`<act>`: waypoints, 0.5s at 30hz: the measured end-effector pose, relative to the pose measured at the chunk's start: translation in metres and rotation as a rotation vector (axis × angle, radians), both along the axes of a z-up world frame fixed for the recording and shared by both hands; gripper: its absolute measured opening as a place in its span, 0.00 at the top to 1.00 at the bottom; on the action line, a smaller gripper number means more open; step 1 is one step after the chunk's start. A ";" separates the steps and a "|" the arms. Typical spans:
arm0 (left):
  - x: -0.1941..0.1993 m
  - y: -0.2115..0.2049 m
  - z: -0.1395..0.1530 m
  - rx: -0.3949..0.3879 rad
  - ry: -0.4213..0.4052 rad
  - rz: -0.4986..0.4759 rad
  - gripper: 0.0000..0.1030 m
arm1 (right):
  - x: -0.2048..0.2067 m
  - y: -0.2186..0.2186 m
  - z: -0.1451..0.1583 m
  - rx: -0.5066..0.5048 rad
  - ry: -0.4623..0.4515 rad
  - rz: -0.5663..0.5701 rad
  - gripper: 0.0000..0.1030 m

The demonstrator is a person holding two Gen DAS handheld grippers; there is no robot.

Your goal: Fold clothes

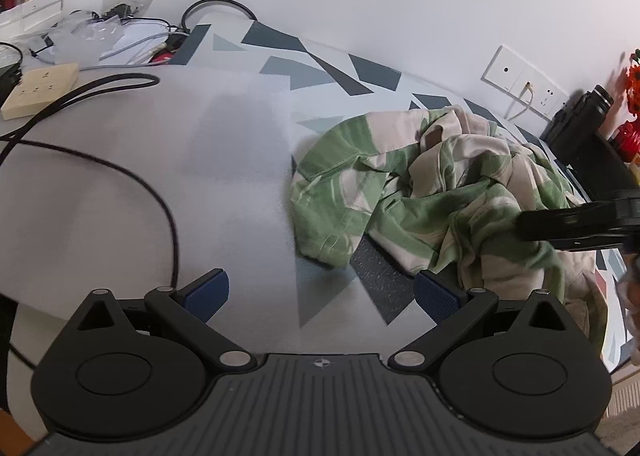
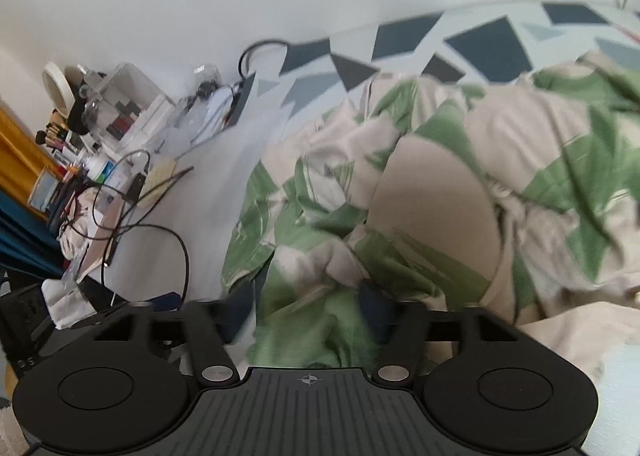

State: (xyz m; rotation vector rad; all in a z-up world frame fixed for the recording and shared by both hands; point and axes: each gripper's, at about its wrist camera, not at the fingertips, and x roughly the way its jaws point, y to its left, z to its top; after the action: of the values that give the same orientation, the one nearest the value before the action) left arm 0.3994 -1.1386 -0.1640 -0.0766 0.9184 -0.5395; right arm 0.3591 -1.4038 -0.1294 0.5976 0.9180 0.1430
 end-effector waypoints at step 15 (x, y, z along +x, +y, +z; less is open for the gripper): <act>-0.022 -0.102 0.031 -0.019 -0.083 -0.270 0.01 | -0.097 -0.144 0.004 -0.088 0.014 -0.399 0.21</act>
State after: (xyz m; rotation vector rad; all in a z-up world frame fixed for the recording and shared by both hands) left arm 0.3774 -1.2410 -0.1326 0.0531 0.8476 -0.7967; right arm 0.2623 -1.5476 -0.1255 0.6885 0.7979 -0.2589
